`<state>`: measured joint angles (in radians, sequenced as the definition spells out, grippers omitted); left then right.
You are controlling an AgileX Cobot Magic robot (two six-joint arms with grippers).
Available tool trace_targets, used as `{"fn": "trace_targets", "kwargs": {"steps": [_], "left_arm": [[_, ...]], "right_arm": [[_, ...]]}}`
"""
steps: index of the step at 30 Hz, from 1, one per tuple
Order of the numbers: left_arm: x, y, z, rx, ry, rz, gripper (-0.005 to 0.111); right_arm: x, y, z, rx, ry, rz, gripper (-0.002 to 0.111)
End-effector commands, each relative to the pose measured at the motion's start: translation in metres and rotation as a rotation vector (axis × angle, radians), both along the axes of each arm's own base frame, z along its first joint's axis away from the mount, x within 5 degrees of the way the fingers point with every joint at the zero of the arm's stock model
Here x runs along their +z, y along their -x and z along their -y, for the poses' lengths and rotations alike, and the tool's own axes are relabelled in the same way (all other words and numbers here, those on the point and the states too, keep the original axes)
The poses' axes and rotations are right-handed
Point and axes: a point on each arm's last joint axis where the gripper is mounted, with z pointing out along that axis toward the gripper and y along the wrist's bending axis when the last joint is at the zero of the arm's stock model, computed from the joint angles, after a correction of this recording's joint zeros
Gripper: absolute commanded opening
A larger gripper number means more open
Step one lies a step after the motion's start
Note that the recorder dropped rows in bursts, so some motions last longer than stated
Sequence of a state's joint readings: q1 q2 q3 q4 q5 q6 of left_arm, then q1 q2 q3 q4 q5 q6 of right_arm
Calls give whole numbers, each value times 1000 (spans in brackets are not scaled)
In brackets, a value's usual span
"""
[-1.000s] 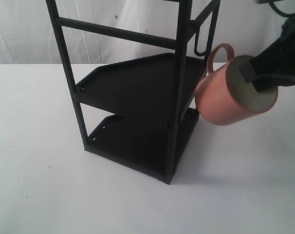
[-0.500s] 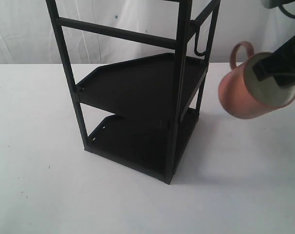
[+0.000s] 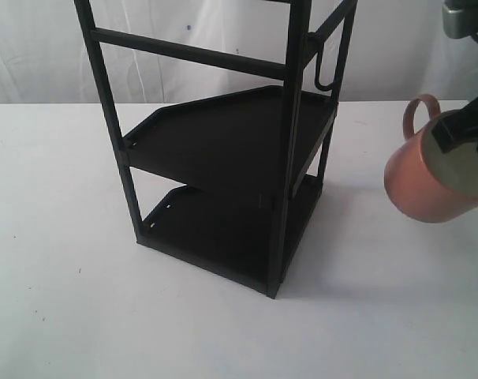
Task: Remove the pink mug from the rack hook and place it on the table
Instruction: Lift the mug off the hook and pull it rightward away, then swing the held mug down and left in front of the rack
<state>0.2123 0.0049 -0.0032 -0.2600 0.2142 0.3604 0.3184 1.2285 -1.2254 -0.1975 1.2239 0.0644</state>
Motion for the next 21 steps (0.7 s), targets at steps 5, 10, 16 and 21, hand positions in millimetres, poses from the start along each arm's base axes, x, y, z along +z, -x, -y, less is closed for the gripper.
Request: {"fn": "trace_targets", "kwargs": {"steps": [5, 10, 16, 21], "left_arm": [[0, 0, 1, -6, 6, 7, 0], [0, 0, 1, -6, 6, 7, 0], [0, 0, 1, -6, 6, 7, 0], [0, 0, 1, -6, 6, 7, 0]], "right_arm": [[1, 10, -24, 236, -192, -60, 0], [-16, 16, -33, 346, -257, -135, 0], [-32, 20, -33, 344, -257, -190, 0], [-31, 29, -50, 454, -256, -201, 0]]}}
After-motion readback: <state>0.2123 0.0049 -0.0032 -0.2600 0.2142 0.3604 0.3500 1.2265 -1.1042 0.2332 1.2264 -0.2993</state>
